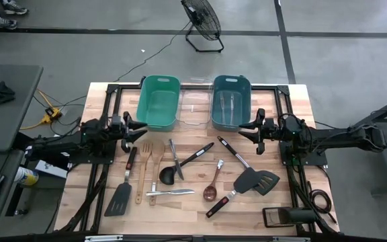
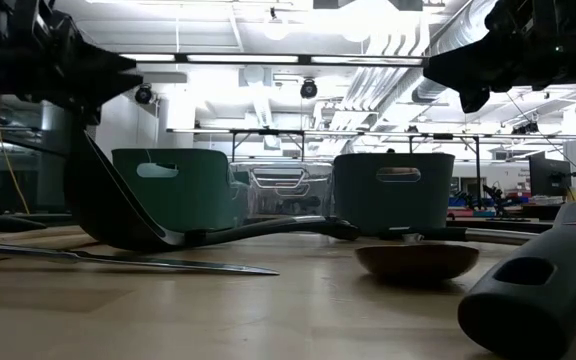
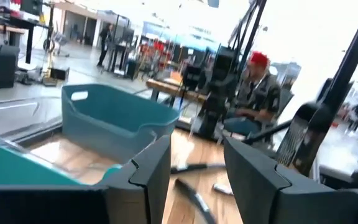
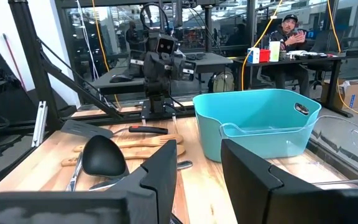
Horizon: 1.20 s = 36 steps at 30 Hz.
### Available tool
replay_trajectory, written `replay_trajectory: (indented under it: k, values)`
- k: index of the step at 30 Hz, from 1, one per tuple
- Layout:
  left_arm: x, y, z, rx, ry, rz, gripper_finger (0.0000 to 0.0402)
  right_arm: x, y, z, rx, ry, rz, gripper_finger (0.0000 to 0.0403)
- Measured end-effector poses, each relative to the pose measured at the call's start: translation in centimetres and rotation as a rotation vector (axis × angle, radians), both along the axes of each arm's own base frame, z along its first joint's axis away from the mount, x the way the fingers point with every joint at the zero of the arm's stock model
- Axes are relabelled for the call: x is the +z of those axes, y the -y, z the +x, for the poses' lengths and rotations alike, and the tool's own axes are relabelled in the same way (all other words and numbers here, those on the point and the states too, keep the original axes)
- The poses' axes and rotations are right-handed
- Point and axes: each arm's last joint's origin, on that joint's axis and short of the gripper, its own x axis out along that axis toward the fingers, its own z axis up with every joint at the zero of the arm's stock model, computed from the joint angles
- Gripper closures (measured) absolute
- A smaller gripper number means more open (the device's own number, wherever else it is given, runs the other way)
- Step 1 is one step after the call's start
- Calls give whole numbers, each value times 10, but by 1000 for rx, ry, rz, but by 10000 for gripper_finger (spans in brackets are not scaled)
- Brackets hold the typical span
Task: Pick & Place Kitchen Items
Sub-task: Put the silver table knife into the blue bin
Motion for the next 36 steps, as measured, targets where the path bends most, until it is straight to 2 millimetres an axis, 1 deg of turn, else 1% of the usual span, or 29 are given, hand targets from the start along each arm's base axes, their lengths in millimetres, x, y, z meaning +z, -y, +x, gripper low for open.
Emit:
replay_trajectory:
  k: [4,8,12,16,19,21,24,27,29,31,32,35,36]
  values:
    - [7,0,-2,-2,18,-13,252,0,0,0,0,0,0,286]
    - [15,1,-1,-3,-49,56,252,0,0,0,0,0,0,286]
    - [19,-1,9,-1,-157,56,252,0,0,0,0,0,0,286]
    - [36,-4,27,11,-239,83,252,0,0,0,0,0,0,286]
    - [57,-7,44,21,-259,122,252,0,0,0,0,0,0,286]
    - [69,-9,57,21,-294,157,252,0,0,0,0,0,0,286]
    - [81,-12,78,11,-391,175,252,0,0,0,0,0,0,286]
    - [90,-15,102,-30,-523,217,252,0,0,0,0,0,0,286]
    - [89,-16,116,-91,-642,257,250,0,0,0,0,0,0,286]
    - [91,-17,129,-155,-706,307,243,0,0,0,0,-1,0,286]
    - [93,-17,133,-180,-715,332,238,0,0,0,-1,0,0,286]
    - [102,-16,135,-247,-714,404,215,0,0,0,0,-1,0,286]
    - [101,-16,136,-268,-729,424,206,0,0,0,0,0,0,286]
